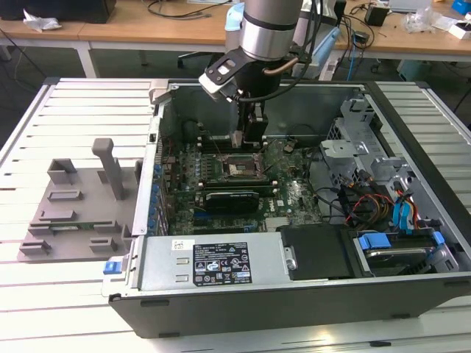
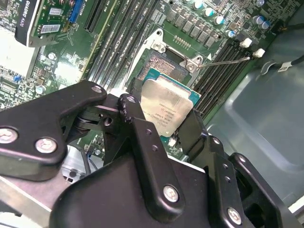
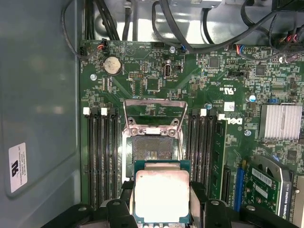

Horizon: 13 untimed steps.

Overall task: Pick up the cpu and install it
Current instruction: 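Place the cpu into insertion slot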

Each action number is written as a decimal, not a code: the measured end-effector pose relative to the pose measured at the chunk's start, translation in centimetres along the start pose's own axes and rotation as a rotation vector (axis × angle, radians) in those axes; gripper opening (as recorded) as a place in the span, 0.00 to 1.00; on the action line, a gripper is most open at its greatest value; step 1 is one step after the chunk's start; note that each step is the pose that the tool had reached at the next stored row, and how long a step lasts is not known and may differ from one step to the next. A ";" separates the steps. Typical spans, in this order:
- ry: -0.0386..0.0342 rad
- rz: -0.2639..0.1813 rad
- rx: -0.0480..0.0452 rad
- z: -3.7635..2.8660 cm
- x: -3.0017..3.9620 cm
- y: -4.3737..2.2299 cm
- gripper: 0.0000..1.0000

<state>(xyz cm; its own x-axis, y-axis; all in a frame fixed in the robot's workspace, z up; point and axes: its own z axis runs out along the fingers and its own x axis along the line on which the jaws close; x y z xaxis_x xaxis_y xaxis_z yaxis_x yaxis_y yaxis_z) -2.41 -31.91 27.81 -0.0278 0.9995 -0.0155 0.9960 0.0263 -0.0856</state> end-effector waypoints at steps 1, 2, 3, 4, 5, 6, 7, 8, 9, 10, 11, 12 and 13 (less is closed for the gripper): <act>0.0001 0.000 -0.0001 0.07 0.00 0.01 0.55; 0.0001 0.000 0.0000 0.12 0.00 0.01 0.55; 0.0000 0.000 0.0000 0.17 0.00 0.01 0.55; 0.0001 0.000 0.0000 0.26 0.00 0.02 0.55; 0.0000 0.000 0.0000 0.31 0.00 0.03 0.55; 0.0000 0.000 0.0000 0.44 0.01 0.04 0.55; 0.0000 0.000 0.0000 0.61 0.01 0.05 0.55; 0.0001 0.000 -0.0001 0.79 0.01 0.07 0.55; 0.0001 0.000 0.0000 0.99 0.02 0.09 0.55; 0.0001 0.000 0.0000 1.37 0.02 0.12 0.55; 0.0000 0.000 0.0000 1.62 0.03 0.14 0.55; 0.0001 0.000 0.0000 1.77 0.03 0.15 0.55; 0.0000 0.000 0.0000 1.94 0.03 0.17 0.55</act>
<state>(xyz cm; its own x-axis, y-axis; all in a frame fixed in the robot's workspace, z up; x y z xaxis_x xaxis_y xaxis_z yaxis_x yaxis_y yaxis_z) -2.41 -31.91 25.86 -0.0277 0.9995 -0.0154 0.9960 0.0262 -0.0856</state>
